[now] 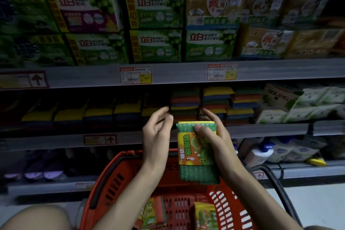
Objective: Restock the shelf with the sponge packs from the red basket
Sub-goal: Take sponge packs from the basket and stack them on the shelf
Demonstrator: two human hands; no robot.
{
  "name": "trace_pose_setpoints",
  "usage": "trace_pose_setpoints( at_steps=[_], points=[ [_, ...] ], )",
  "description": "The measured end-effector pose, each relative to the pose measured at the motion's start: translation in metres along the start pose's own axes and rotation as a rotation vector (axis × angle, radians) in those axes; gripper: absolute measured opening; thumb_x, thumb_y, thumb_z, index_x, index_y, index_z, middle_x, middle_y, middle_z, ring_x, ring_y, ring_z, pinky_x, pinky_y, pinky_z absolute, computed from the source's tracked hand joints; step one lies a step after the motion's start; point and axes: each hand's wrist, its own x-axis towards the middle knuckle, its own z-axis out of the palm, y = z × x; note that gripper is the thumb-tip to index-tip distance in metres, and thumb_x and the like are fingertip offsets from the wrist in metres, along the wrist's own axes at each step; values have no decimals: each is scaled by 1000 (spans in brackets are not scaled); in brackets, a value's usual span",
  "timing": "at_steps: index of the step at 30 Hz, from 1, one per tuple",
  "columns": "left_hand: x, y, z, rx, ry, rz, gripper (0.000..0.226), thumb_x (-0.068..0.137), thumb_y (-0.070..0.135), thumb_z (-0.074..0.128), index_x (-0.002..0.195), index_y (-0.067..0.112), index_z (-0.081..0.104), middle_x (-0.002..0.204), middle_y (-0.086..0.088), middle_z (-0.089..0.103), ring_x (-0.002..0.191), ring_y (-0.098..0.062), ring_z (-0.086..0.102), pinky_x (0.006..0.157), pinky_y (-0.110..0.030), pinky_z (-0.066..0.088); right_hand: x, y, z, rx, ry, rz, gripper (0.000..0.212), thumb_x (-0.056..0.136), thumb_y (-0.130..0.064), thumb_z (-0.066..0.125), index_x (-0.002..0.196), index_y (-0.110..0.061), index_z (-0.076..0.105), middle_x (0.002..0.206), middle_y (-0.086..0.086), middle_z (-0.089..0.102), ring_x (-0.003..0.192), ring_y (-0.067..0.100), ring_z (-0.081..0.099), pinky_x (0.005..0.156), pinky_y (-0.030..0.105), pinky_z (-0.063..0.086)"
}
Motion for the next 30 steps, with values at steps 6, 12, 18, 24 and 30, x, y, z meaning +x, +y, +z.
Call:
trace_pose_setpoints(
  at_steps=[6, 12, 18, 24, 30],
  points=[
    [-36, 10, -20, 14, -154, -156, 23, 101, 37, 58, 120, 32, 71, 114, 12, 76, 107, -1, 70, 86, -18, 54, -4, -9, -4, 134, -63, 118, 47, 78, -36, 72, 124, -29, 69, 110, 16, 76, 89, 30, 76, 70, 34, 59],
    [-44, 4, -28, -132, -415, -452, 38, 88, 54, 66, 111, 25, 77, 123, -10, 75, 96, -14, 77, 85, -33, 57, -10, -10, -1, 266, -9, 193, 51, 79, -43, 76, 119, -11, 70, 111, 25, 72, 92, 35, 72, 84, 48, 60],
    [-58, -4, -41, -84, -388, -463, 89, 50, 46, 94, 131, 34, 59, 112, -2, 79, 104, -21, 76, 102, -47, 55, -10, 0, 4, 369, 41, 250, 84, 79, -54, 81, 130, 8, 56, 132, 38, 57, 121, 54, 59, 107, 69, 43],
    [-48, 0, -56, -204, -175, -405, 69, 61, 37, 91, 124, 18, 68, 115, -9, 77, 105, -23, 75, 94, -48, 59, -19, 0, 4, 370, 15, 162, 57, 85, -43, 74, 131, -11, 61, 124, 12, 72, 115, 31, 68, 98, 49, 50],
    [-51, 5, -64, -410, 18, -361, 66, 69, 32, 84, 127, 9, 65, 117, -13, 76, 107, -24, 75, 91, -45, 60, -53, 4, 20, -21, 16, 102, 48, 83, -38, 82, 124, -26, 59, 114, 4, 74, 104, 18, 74, 85, 40, 63]
  ],
)
